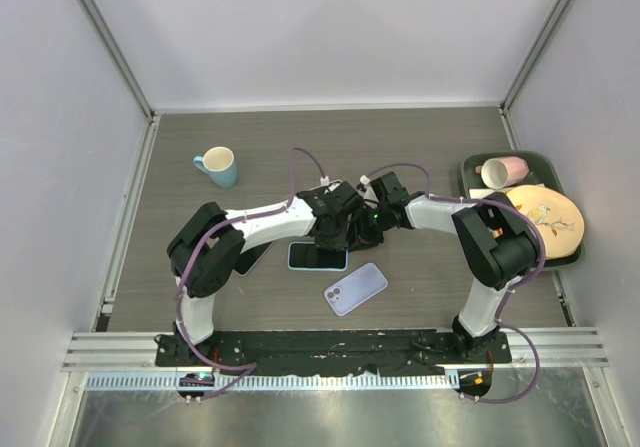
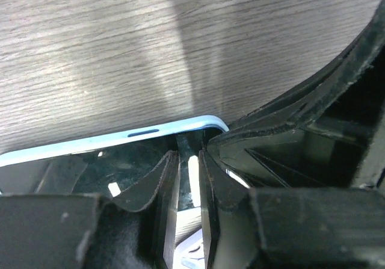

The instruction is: Put the phone into the phone case

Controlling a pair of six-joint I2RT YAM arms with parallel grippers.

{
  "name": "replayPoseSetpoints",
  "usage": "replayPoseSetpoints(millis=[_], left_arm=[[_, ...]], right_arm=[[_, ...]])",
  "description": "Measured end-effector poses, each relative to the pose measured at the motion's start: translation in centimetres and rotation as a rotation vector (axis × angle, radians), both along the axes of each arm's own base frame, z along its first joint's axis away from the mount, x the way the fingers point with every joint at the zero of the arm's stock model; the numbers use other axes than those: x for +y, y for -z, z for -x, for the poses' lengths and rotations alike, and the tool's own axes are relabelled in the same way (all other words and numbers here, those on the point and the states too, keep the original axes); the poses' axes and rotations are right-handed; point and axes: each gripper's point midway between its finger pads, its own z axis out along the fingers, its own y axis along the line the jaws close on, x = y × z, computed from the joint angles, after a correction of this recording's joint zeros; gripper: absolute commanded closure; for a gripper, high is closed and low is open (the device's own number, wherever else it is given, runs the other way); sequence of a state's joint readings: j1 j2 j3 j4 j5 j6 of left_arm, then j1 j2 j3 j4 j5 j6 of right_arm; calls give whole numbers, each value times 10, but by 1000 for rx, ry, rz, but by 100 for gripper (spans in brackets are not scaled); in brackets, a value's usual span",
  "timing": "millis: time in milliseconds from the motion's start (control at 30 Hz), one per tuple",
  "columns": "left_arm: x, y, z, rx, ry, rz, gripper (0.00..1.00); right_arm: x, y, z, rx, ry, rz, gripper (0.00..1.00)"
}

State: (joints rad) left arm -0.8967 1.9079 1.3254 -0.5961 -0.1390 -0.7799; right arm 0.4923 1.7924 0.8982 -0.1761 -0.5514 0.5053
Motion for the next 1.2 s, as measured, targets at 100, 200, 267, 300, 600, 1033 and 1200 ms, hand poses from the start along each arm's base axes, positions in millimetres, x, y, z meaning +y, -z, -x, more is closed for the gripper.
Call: replayPoseSetpoints(millis=[100,200,267,300,600,1033,1200], left_arm=[[-3,3,-2,17,0,12,79],[-8,4,-3,23,2,28,80],[-8,4,-4,24,1,34,80],[-8,4,-4,26,1,36,80],[-10,2,-6,23,1,41,71],[58,-72,20,-209,-61,162,29],[93,-92,21,-268,-141,236,32]], right_arm=[[-2,3,0,20,5,23,92],[-3,5,0,35,9,50,95],[-4,5,-1,38,10,64,97],[-4,5,-1,40,11,72,99],[-3,-3,-3,-27,9,152,92],[-14,-19,-2,-147,32,190,42],[-11,-39,-3,-199,35,144,41]])
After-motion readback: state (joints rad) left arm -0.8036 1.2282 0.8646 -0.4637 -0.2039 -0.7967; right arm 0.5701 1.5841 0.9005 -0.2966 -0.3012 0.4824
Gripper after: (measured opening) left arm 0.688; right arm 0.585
